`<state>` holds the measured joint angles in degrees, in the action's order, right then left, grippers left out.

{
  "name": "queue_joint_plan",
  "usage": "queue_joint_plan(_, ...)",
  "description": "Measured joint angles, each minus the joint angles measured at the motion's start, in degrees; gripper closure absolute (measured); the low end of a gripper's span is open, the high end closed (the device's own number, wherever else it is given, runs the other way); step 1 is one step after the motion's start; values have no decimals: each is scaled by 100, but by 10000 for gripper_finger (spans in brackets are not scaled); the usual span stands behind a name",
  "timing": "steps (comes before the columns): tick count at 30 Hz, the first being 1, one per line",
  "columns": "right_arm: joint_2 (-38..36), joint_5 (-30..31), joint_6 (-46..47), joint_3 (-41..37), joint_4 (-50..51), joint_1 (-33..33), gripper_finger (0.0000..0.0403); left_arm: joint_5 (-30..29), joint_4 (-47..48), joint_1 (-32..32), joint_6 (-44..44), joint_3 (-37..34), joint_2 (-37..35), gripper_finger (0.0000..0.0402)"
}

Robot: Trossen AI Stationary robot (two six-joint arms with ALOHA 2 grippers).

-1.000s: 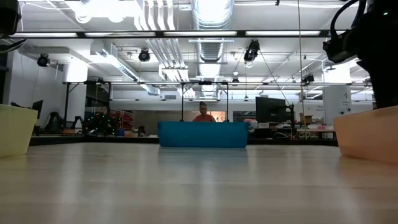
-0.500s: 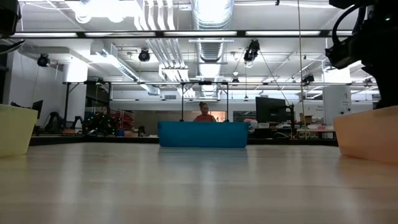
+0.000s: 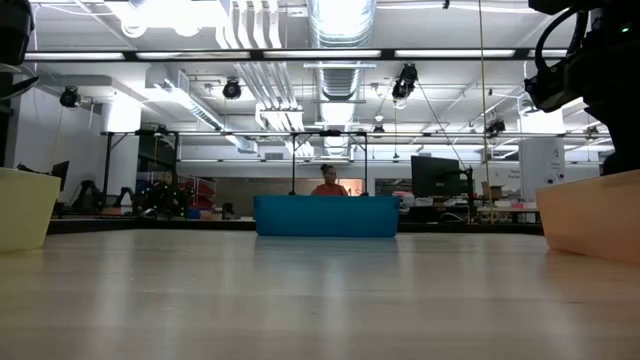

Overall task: Sort silverware by color (type)
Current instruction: Put the blue spoon into the yellow bin

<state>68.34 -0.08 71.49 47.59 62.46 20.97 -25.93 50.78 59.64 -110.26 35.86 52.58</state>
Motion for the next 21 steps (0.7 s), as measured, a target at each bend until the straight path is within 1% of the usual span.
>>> queue_joint_plan(4,0,-15,-48,0,5,0,394,32,16,0,-16,0,0,383)
queue_joint_plan(9,-76,-48,-174,34,93,0,394,489,338,2,-320,-2,0,383)
queue_joint_plan(12,-82,119,-314,230,140,0,394,642,527,2,-530,-4,0,383)
queue_joint_plan(15,-85,448,-502,476,190,0,394,743,538,2,-734,-4,-2,383)
queue_joint_plan(17,-85,788,-670,684,172,0,394,752,538,2,-832,-4,-2,383)
queue_joint_plan(19,-84,1327,-876,913,166,4,394,751,540,1,-938,-4,0,383)
queue_joint_plan(21,-81,2009,-1128,1126,125,13,394,750,539,2,-1064,-4,0,383)
